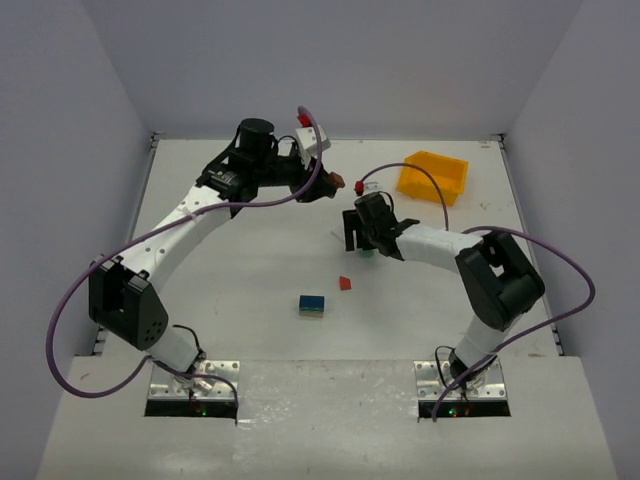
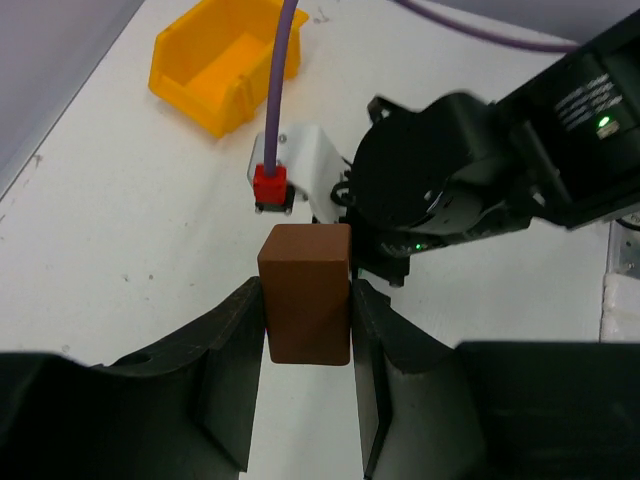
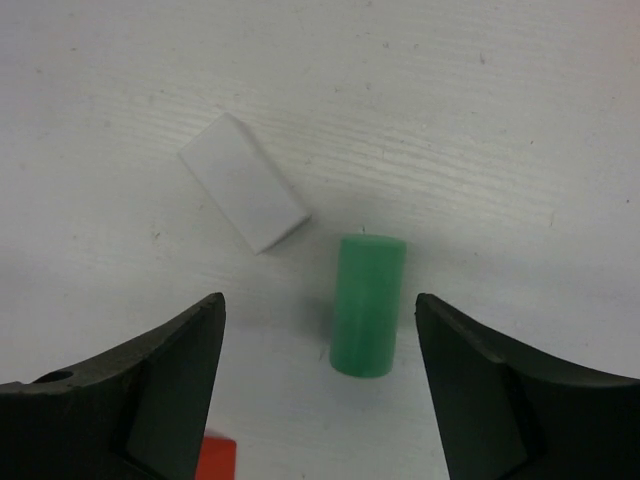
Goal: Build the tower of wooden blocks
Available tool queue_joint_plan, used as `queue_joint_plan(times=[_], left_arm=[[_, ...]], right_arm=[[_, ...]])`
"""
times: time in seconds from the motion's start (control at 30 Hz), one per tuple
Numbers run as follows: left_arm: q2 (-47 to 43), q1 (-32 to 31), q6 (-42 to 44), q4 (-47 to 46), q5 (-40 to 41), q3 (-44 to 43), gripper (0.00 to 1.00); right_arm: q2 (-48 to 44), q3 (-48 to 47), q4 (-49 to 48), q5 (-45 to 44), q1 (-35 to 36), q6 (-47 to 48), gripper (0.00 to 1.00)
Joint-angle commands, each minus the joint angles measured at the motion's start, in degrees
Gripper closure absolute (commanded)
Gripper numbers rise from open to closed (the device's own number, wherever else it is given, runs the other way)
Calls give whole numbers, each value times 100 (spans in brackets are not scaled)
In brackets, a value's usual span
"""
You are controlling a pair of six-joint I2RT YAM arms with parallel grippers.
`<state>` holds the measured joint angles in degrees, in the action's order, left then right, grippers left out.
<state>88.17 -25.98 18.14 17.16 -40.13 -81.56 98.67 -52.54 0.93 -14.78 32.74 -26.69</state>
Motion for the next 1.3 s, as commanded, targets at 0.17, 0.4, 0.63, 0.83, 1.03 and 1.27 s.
queue_joint_plan(times=[0.17,0.4,0.63,0.83,1.03,1.27], left_arm=[[-479,-90,1569,991,-301,275,100],[-327,-417,2220,1698,110,316,100],[-91,-638,2609,2065,106,463,100],[-91,-760,2746,2160,93,653,100],[-107,-768,2827,2213,-21,738,100],[-127,-770,2899,2248,-74,782,100]], right_arm=[[-1928,872,75,-164,-23,107,6],[-3003,1461,416,-904,-136,-12,1],[-3120,1686,502,-382,-831,-306,1],[-2554,1402,482,-85,-1013,-240,1],[-1576,982,161,600,-1033,-91,1],[-581,514,-284,841,-1102,76,1]])
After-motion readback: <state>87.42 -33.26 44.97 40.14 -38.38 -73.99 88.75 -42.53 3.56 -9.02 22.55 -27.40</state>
